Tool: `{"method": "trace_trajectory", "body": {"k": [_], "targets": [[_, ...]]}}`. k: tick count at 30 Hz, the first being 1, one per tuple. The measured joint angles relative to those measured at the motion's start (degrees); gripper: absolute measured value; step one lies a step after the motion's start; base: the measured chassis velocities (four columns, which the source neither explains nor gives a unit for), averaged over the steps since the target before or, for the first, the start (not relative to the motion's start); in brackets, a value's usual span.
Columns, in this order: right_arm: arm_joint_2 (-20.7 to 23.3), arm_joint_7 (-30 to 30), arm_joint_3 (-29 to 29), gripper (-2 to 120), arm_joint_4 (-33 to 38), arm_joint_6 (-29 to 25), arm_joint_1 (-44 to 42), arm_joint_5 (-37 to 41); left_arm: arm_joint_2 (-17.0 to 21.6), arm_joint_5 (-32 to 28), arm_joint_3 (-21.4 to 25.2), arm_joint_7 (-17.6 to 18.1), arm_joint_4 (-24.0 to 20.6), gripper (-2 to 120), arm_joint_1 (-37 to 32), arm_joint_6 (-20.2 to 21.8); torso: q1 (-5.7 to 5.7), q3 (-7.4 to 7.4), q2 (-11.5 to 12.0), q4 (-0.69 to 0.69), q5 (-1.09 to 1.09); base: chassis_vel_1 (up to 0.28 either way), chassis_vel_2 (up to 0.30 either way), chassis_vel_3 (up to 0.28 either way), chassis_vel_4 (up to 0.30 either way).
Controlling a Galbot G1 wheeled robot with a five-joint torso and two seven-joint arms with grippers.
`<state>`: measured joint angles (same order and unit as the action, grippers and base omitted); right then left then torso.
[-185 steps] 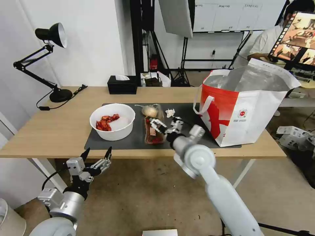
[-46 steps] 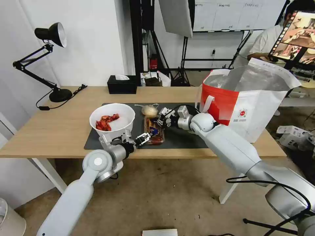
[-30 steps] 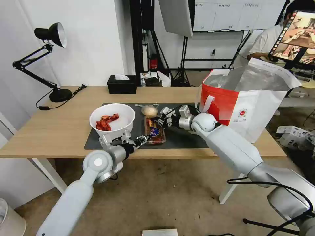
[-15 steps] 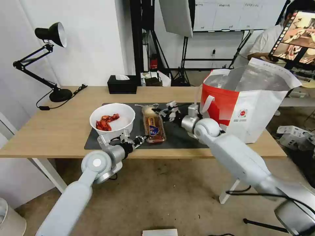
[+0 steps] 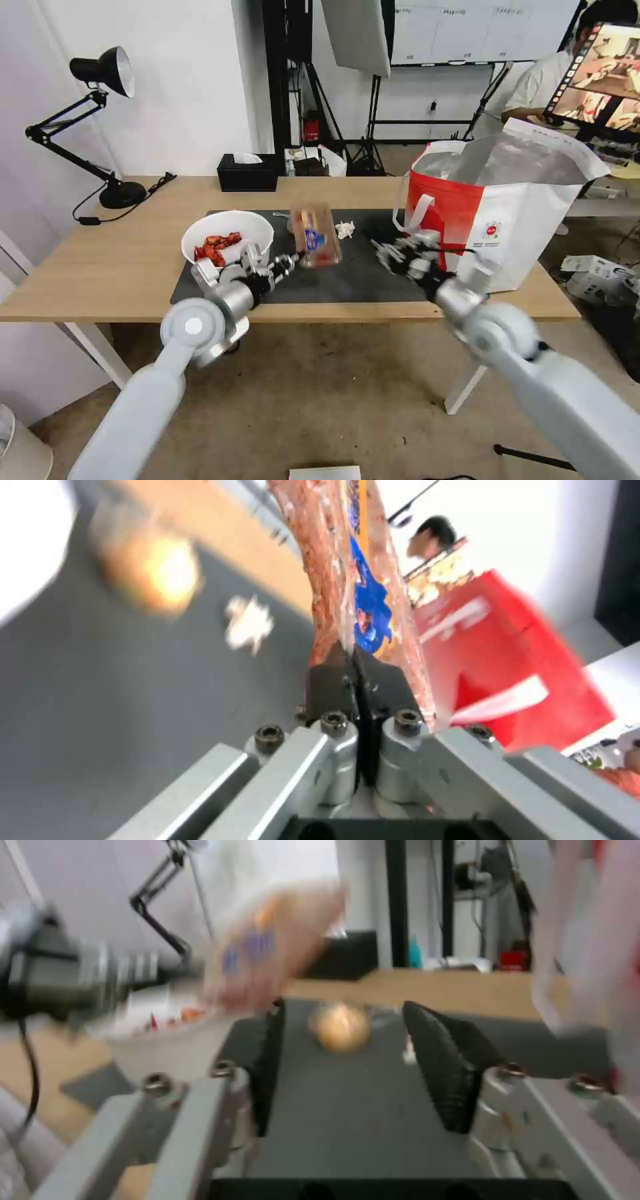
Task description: Pick up the trash from the table and place it into the takeout bag.
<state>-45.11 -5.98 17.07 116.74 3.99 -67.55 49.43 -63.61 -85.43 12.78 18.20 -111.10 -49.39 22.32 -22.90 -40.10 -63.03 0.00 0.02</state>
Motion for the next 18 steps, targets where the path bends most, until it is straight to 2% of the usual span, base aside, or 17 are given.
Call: {"method": "trace_trajectory", "body": {"k": [3,5,7,8,9,11,12,15,16,18], "targets": [[-2.88,0.66,7.27,67,3.24,-3.32,-13.53,-7.13,1.04,2.91,-2.80,-1.89,0.74,0,6.64,-3.44,0.00,0.01,-0.01,0.00,0.00,0.000,0.000,0.000,0.000],[-3.30,0.66,7.89,68,3.34,-3.58,-14.78,-7.84,1.11,3.27,-3.34,-1.98,0.94,0,7.52,-3.86,0.00,0.00,0.00,0.01,0.00,0.000,0.000,0.000,0.000],[-6.33,0.47,11.31,81,3.44,-5.27,-22.05,-11.96,0.87,6.23,-8.04,-2.15,3.42,0,14.66,-6.88,0.00,0.00,-0.01,0.00,-0.01,0.000,0.000,0.000,0.000],[-6.33,0.47,11.31,81,3.44,-5.27,-22.05,-11.96,0.87,6.23,-8.04,-2.15,3.42,0,14.66,-6.88,0.00,0.00,-0.01,0.00,-0.01,0.000,0.000,0.000,0.000],[-7.14,0.30,11.91,85,3.29,-5.85,-23.99,-13.10,0.38,7.52,-10.07,-2.15,4.64,0,17.28,-7.93,0.00,-0.01,0.00,0.00,0.01,0.000,0.000,0.000,0.000],[-8.38,0.02,12.73,95,2.96,-7.42,-26.63,-15.20,-1.47,10.28,-15.02,-1.64,8.02,0,23.72,-9.96,-0.01,-0.01,0.00,0.01,-0.02,0.000,0.000,0.000,0.000],[-8.38,0.02,12.73,95,2.96,-7.42,-26.63,-15.20,-1.47,10.28,-15.02,-1.64,8.02,0,23.72,-9.96,-0.01,-0.01,0.00,0.01,-0.02,0.000,0.000,0.000,0.000],[-10.05,-0.35,13.29,100,3.27,-8.66,-29.29,-17.13,-6.04,15.58,-22.66,0.07,14.52,0,33.54,-12.58,-0.02,-0.01,0.01,-0.02,0.00,0.000,0.000,0.000,0.000],[-10.05,-0.35,13.29,100,3.27,-8.66,-29.29,-17.13,-6.04,15.58,-22.66,0.07,14.52,0,33.54,-12.58,-0.02,-0.01,0.01,-0.02,0.00,0.000,0.000,0.000,0.000],[-11.07,-0.38,13.48,100,4.10,-8.96,-30.34,-17.89,-9.85,21.05,-26.88,0.15,19.56,0,38.13,-13.75,-0.02,-0.01,0.01,0.00,0.01,0.000,0.000,0.000,0.000]]}}
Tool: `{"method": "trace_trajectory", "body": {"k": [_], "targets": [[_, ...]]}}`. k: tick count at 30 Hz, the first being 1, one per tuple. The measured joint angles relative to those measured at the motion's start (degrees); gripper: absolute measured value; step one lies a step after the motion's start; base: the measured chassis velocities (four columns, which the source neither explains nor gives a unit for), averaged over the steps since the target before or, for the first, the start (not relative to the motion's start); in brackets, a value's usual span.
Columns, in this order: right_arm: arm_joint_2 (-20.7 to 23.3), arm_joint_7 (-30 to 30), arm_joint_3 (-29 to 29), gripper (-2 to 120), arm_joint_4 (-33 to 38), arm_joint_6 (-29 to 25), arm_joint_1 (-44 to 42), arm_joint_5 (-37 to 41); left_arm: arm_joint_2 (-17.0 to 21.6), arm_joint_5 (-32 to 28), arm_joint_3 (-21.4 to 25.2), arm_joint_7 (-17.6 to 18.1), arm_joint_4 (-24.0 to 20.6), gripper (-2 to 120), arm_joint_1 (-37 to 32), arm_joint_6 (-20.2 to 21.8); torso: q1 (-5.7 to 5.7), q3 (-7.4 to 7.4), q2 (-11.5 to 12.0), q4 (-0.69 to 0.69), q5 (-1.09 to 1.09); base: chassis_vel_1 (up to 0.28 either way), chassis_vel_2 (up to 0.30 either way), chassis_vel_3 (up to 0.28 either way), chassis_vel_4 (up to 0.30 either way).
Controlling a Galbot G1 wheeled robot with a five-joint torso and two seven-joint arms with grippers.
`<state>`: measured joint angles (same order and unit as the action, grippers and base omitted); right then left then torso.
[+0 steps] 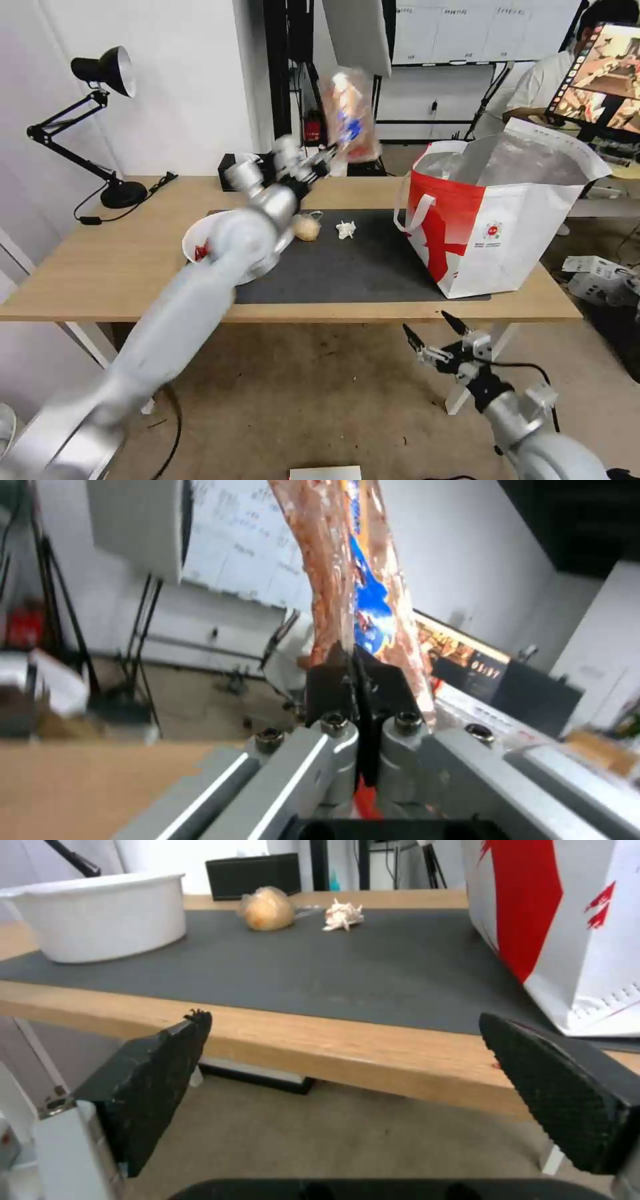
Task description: Pick up the trash from the table and place it into the takeout bag.
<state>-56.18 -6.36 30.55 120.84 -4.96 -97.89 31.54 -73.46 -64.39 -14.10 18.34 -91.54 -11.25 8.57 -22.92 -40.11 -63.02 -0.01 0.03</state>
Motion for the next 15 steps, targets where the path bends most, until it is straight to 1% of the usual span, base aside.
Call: {"method": "trace_trajectory", "body": {"k": [1,2,4,5,6,7,9,10,12,14,15], "targets": [[-0.51,0.00,0.14,100,0.39,-0.05,-0.39,-0.39,-2.32,2.39,-1.90,-0.10,2.53,0,2.03,-0.28,-0.01,0.00,0.00,0.00,-0.02,0.000,0.000,0.000,0.000],[-0.51,0.00,0.14,100,0.39,-0.05,-0.39,-0.39,-2.32,2.39,-1.90,-0.10,2.53,0,2.03,-0.28,-0.01,0.00,0.00,0.00,-0.02,0.000,0.000,0.000,0.000],[-0.98,0.00,0.24,100,0.75,-0.10,-0.64,-0.80,-5.47,6.19,-4.59,-0.67,6.48,0,4.94,-0.43,0.00,0.00,0.00,-0.01,-0.01,0.000,0.000,0.000,0.000],[-1.12,0.01,0.24,100,0.81,-0.15,-0.67,-0.90,-6.34,7.93,-5.59,-1.24,7.81,0,5.76,-0.48,0.00,0.00,0.00,-0.01,-0.01,0.000,0.000,0.000,0.000],[-1.44,0.02,0.25,100,0.92,-0.25,-0.76,-1.06,-7.81,12.35,-7.96,-3.21,10.54,0,7.43,-0.67,-0.01,0.00,0.00,-0.02,0.00,0.000,0.000,0.000,0.000],[-1.44,0.02,0.25,100,0.92,-0.25,-0.76,-1.06,-7.81,12.35,-7.96,-3.21,10.54,0,7.43,-0.67,-0.01,0.00,0.00,-0.02,0.00,0.000,0.000,0.000,0.000],[-1.55,0.09,0.44,100,1.07,-0.29,-0.75,-1.09,-8.90,17.49,-10.89,-6.45,12.93,0,8.69,-0.79,0.00,0.00,0.00,-0.01,-0.01,0.000,0.000,0.000,0.000],[-1.58,0.17,0.52,100,1.07,-0.29,-0.71,-1.09,-9.05,18.99,-11.78,-7.91,13.56,0,8.89,-0.79,-0.01,0.00,0.00,0.00,-0.01,0.000,0.000,0.000,0.000],[-1.59,0.19,0.53,100,1.07,-0.29,-0.69,-1.09,-9.07,19.25,-11.94,-8.15,13.66,0,8.91,-0.79,0.00,0.00,0.00,0.00,-0.01,0.000,0.000,0.000,0.000],[-1.68,0.34,0.55,100,0.88,-0.30,-0.50,-1.08,-9.11,20.99,-13.16,-10.69,14.50,0,8.95,-0.79,-0.01,0.00,0.00,0.01,-0.02,0.000,0.000,0.000,0.000],[-1.68,0.34,0.55,100,0.88,-0.30,-0.50,-1.08,-9.11,20.99,-13.16,-10.69,14.50,0,8.95,-0.79,-0.01,0.00,0.00,0.01,-0.02,0.000,0.000,0.000,0.000]]}}
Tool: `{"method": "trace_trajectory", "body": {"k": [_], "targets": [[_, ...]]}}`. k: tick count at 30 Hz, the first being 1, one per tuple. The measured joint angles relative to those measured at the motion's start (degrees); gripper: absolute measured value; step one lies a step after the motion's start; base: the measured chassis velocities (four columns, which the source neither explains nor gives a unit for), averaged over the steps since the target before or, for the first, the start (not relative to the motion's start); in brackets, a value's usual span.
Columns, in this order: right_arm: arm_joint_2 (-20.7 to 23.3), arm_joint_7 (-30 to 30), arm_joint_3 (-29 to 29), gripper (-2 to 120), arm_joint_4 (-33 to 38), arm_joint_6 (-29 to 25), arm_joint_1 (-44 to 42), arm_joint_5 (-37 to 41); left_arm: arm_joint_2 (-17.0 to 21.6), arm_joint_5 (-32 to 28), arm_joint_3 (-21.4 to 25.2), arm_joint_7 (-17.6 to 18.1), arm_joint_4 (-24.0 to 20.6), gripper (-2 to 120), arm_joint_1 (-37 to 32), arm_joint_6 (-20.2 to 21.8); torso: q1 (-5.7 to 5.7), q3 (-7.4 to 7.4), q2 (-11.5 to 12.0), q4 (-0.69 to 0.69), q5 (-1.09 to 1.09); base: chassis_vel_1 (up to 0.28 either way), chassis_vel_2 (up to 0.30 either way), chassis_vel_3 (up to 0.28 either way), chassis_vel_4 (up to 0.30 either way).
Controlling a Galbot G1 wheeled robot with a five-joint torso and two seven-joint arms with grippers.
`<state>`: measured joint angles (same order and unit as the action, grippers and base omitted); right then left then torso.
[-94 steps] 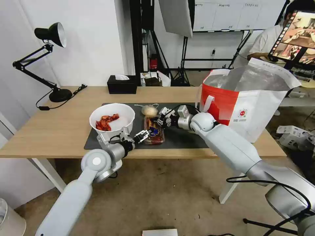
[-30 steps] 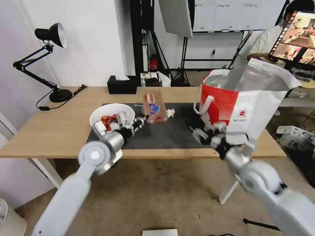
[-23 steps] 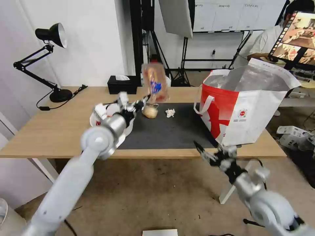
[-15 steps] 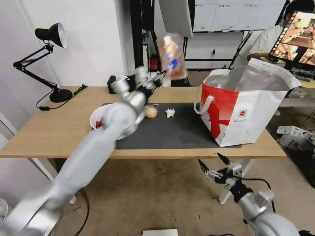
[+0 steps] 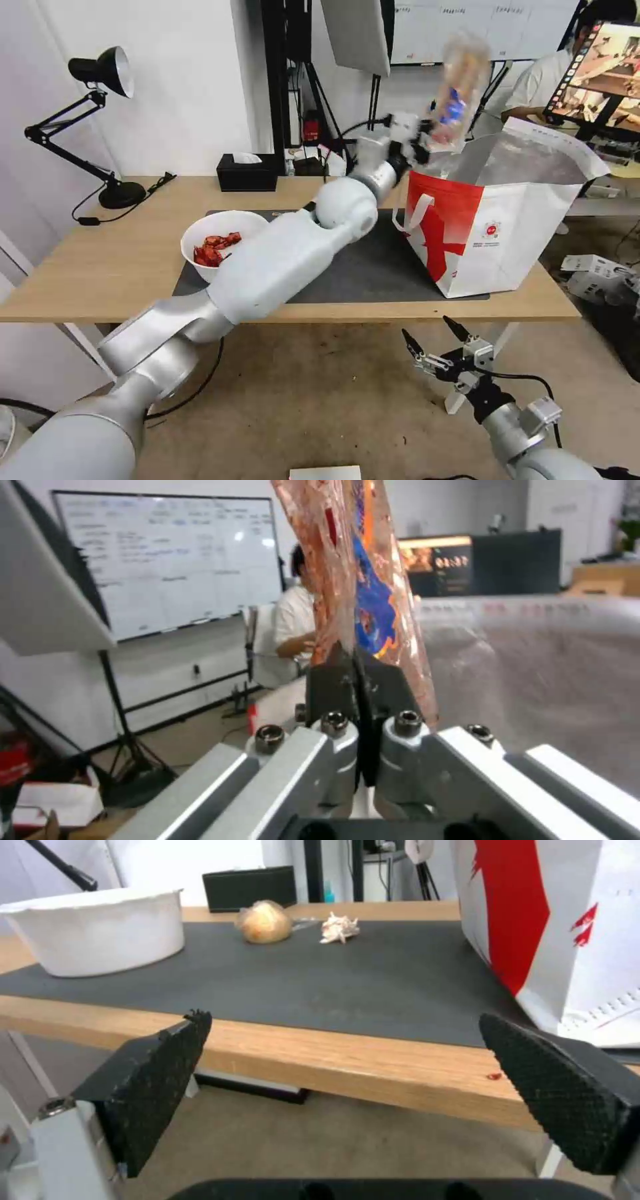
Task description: Pick up the trash from the table and place it into the takeout bag.
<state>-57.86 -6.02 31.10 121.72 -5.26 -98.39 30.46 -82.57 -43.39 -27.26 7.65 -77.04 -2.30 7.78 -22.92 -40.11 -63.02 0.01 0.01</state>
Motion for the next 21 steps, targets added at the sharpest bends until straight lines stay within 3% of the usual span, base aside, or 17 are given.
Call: {"method": "trace_trajectory", "body": {"k": [9,21], "targets": [[0.21,0.15,-0.57,100,-1.17,0.06,1.19,0.26,1.66,-0.68,-0.50,-1.90,-0.35,0,-0.53,-0.75,0.00,0.00,0.00,0.01,-0.01,0.000,0.000,0.000,0.000],[0.67,0.20,-0.90,100,-1.54,0.28,1.62,0.37,2.66,-3.32,0.27,-1.32,-3.83,42,-0.65,-2.28,0.00,0.01,0.00,-0.02,-0.01,0.000,0.000,0.000,0.000]]}}
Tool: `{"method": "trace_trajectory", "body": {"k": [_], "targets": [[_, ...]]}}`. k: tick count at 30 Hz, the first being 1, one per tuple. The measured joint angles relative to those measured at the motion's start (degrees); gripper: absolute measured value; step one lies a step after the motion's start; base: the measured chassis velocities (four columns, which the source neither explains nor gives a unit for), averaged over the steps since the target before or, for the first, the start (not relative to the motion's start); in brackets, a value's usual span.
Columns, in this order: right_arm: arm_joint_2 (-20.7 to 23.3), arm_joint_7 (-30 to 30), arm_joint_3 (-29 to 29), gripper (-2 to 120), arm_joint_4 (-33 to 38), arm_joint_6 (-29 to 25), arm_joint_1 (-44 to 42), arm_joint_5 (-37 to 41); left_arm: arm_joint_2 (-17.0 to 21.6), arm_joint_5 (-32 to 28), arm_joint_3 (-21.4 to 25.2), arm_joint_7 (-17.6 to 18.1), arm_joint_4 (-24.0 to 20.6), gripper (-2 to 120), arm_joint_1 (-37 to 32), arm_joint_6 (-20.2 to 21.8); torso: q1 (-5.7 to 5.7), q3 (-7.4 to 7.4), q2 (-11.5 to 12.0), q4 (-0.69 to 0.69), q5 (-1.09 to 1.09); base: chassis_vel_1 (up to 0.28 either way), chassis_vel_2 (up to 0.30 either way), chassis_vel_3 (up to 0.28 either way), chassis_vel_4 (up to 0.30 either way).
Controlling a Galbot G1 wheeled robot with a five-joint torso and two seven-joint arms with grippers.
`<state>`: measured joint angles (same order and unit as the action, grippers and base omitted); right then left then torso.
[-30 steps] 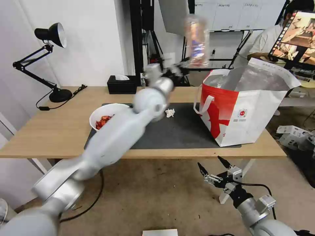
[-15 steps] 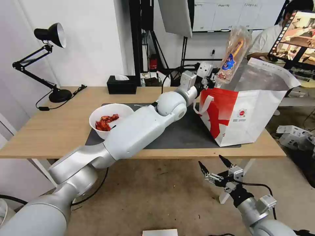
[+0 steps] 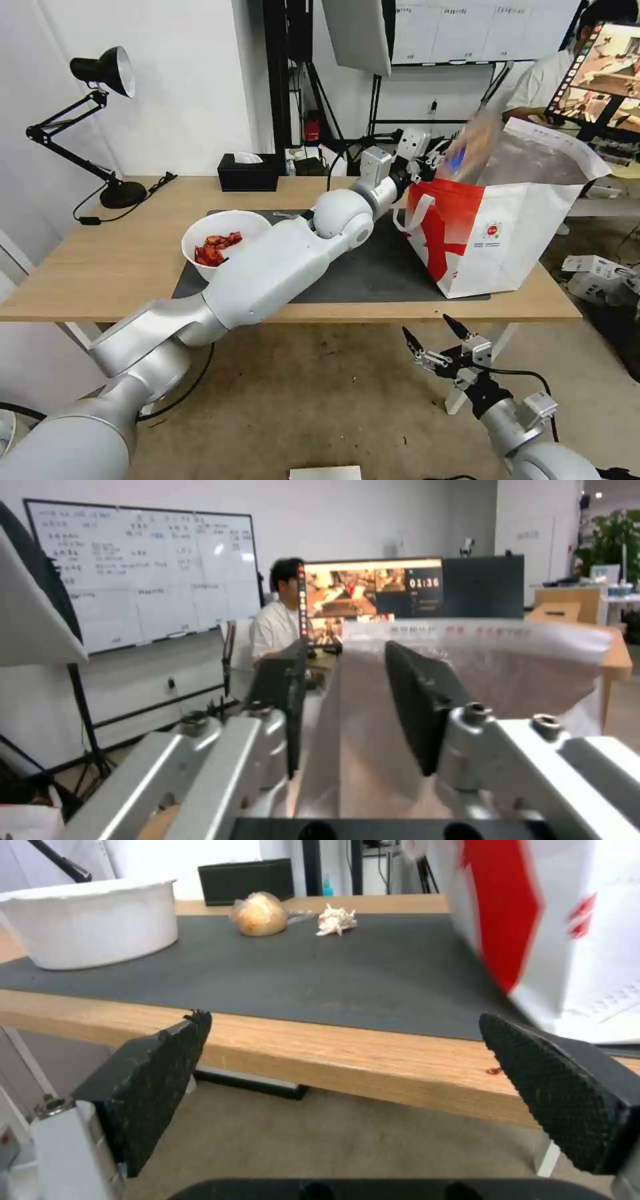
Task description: Pick up the trash from the table and place it into the takeout bag.
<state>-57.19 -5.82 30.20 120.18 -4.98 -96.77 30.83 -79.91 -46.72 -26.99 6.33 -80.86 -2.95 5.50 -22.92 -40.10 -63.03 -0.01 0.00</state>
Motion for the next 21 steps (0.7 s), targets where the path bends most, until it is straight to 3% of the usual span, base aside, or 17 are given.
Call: {"method": "trace_trajectory", "body": {"k": [7,10,11,13,14,16,17,19,20,21], "targets": [[0.06,0.00,-0.03,100,0.77,0.05,0.04,0.15,6.38,-3.40,2.66,2.96,-8.36,67,-3.91,1.56,0.00,0.00,0.00,0.01,-0.01,0.000,0.000,0.000,0.000],[0.43,0.24,0.08,100,1.09,0.06,0.19,0.20,11.59,-3.88,5.66,3.58,-14.12,81,-8.64,2.51,0.00,0.00,0.00,0.03,-0.02,0.000,0.000,0.000,0.000],[0.43,0.24,0.08,100,1.09,0.06,0.19,0.20,11.59,-3.88,5.66,3.58,-14.12,81,-8.64,2.51,0.00,0.00,0.00,0.03,-0.02,0.000,0.000,0.000,0.000],[0.53,0.49,0.13,100,1.36,-0.08,0.37,0.16,15.41,-4.29,9.08,3.72,-19.42,90,-13.65,3.83,0.00,0.01,0.00,0.01,-0.02,0.000,0.000,0.000,0.000],[0.53,0.49,0.13,100,1.36,-0.08,0.37,0.16,15.41,-4.29,9.08,3.72,-19.42,90,-13.65,3.83,0.00,0.01,0.00,0.01,-0.02,0.000,0.000,0.000,0.000],[0.57,1.15,-0.06,100,1.41,-1.38,0.85,-0.35,19.99,-3.06,13.95,3.52,-24.53,98,-22.35,4.73,0.01,0.01,0.00,0.01,-0.02,0.000,0.000,0.000,0.000],[0.57,1.15,-0.06,100,1.41,-1.38,0.85,-0.35,19.99,-3.06,13.95,3.52,-24.53,98,-22.35,4.73,0.01,0.01,0.00,0.01,-0.02,0.000,0.000,0.000,0.000],[0.73,1.77,-0.40,100,1.25,-2.16,1.66,-0.88,23.35,0.33,19.32,2.48,-28.67,100,-31.40,4.82,0.01,0.00,0.00,0.03,-0.03,0.000,0.000,0.000,0.000],[0.82,2.15,-0.64,100,1.15,-2.28,2.02,-0.94,24.85,2.93,23.16,1.83,-30.68,100,-36.91,4.79,0.01,0.01,0.00,0.02,-0.02,0.000,0.000,0.000,0.000],[0.86,2.58,-0.84,100,1.15,-2.46,2.25,-1.20,27.12,9.61,30.21,1.68,-33.85,100,-47.20,4.79,0.01,0.01,0.00,0.02,-0.02,0.000,0.000,0.000,0.000]]}}
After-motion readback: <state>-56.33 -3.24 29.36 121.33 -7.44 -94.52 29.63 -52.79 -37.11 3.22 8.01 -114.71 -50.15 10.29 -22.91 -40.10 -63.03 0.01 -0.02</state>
